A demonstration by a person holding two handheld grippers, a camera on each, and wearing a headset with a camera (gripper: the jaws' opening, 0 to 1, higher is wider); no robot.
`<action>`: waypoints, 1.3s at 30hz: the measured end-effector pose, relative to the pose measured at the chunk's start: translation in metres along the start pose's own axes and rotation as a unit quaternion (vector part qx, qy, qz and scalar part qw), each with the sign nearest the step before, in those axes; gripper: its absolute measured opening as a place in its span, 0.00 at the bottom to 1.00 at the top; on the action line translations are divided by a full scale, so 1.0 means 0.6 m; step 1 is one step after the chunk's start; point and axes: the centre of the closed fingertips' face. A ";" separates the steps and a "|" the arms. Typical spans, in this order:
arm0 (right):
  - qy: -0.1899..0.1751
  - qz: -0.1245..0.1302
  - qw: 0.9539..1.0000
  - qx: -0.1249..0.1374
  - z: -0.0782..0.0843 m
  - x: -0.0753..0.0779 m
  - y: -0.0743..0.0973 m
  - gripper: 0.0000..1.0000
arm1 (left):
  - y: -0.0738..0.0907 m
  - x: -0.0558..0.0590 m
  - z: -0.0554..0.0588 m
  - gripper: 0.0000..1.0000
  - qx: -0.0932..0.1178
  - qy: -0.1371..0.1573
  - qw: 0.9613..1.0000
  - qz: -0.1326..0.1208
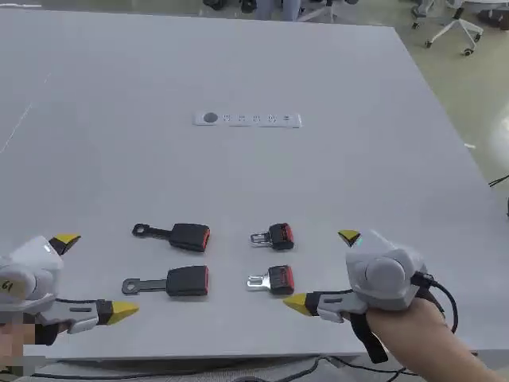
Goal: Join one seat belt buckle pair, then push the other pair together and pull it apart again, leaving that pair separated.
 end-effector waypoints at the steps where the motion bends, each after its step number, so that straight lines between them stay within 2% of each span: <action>1: 0.001 0.001 1.000 -0.001 0.000 0.000 0.001 0.97 | 0.000 0.001 -0.001 1.00 0.000 -0.001 1.000 0.000; 7: 0.007 -0.002 1.000 -0.001 0.000 0.001 -0.001 0.97 | -0.001 0.008 -0.004 1.00 -0.002 -0.004 1.000 0.004; 14: 0.010 -0.007 1.000 -0.001 -0.005 0.001 -0.007 0.98 | 0.000 -0.012 -0.001 1.00 0.000 0.001 1.000 0.000; 20: 0.012 -0.011 1.000 -0.002 -0.007 -0.001 -0.009 0.98 | -0.002 -0.018 0.004 1.00 -0.001 0.006 1.000 -0.002; 22: 0.012 -0.011 1.000 -0.002 -0.007 -0.002 -0.008 0.98 | -0.003 -0.017 0.006 1.00 -0.004 0.004 1.000 -0.002; 26: 0.020 -0.013 1.000 -0.012 0.000 -0.005 -0.009 0.97 | -0.007 -0.017 0.017 1.00 -0.022 -0.014 1.000 -0.004; 29: 0.017 -0.014 1.000 -0.010 0.000 -0.006 -0.010 0.97 | -0.009 -0.016 0.013 1.00 -0.016 -0.008 1.000 -0.002; 39: 0.010 -0.019 1.000 -0.005 -0.010 -0.007 -0.017 0.94 | -0.012 -0.019 0.007 0.99 -0.017 -0.002 1.000 0.001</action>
Point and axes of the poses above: the centre of the closed fingertips' face, and the gripper's own axes: y roughly backward along the fingers, x roughly to its right, z roughly out of its underside, and after that the axes turned 9 degrees about y, right-handed
